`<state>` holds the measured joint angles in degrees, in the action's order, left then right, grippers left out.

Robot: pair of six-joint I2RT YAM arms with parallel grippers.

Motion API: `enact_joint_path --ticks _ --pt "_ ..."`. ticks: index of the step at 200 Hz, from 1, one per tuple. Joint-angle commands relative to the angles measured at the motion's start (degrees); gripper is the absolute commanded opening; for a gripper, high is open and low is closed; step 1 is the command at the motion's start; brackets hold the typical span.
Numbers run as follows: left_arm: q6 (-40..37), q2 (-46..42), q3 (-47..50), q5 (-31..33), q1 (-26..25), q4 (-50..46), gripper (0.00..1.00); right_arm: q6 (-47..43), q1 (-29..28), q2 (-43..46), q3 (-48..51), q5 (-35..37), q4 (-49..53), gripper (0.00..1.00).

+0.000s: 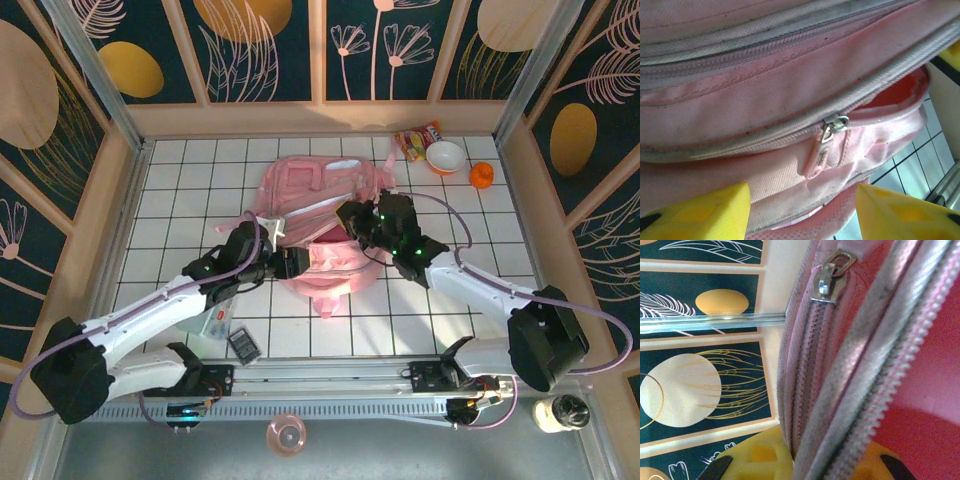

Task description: Pack the student bag

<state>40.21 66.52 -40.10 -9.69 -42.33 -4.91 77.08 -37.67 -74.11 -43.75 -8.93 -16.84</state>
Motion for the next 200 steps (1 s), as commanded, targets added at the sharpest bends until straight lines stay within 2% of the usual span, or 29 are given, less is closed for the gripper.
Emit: enact_joint_path --ticks 1,36,88,131,147,153,170,188,200 --pt "1.36 1.72 -2.04 2.22 -0.65 3.59 0.54 -0.26 -0.8 0.54 -3.72 1.64 -8.14 0.0" --pt "0.75 4.64 -3.78 3.78 -1.2 5.94 0.42 0.0 -1.43 0.6 -4.07 1.66 -7.4 0.0" --pt "0.58 8.87 -7.76 3.72 -3.05 6.83 0.42 0.03 -2.14 0.62 -4.15 2.07 -6.43 0.0" --pt "-0.34 9.45 -7.18 9.5 -3.19 3.03 0.18 -2.3 -2.14 1.33 -5.93 2.51 -2.82 0.0" --pt "-1.35 9.37 -7.69 12.5 -3.11 0.4 0.04 -3.77 -1.86 1.8 -6.44 1.85 -1.4 0.0" --pt "-1.4 9.08 -7.47 13.5 -3.06 -0.44 0.0 -4.49 -1.42 2.13 -6.64 1.28 -0.45 0.0" --pt "-2.55 7.61 -6.17 15.82 -3.03 -2.04 0.0 -7.08 1.36 3.61 -7.0 -2.5 2.29 0.0" --pt "-4.06 5.52 -3.74 19.07 -2.45 -3.83 0.0 -10.51 5.91 5.44 -7.7 -10.29 6.92 0.0" --pt "-5.04 4.04 -1.92 19.86 -1.07 -4.48 0.0 -13.23 11.47 6.28 -8.37 -17.05 10.24 0.0"
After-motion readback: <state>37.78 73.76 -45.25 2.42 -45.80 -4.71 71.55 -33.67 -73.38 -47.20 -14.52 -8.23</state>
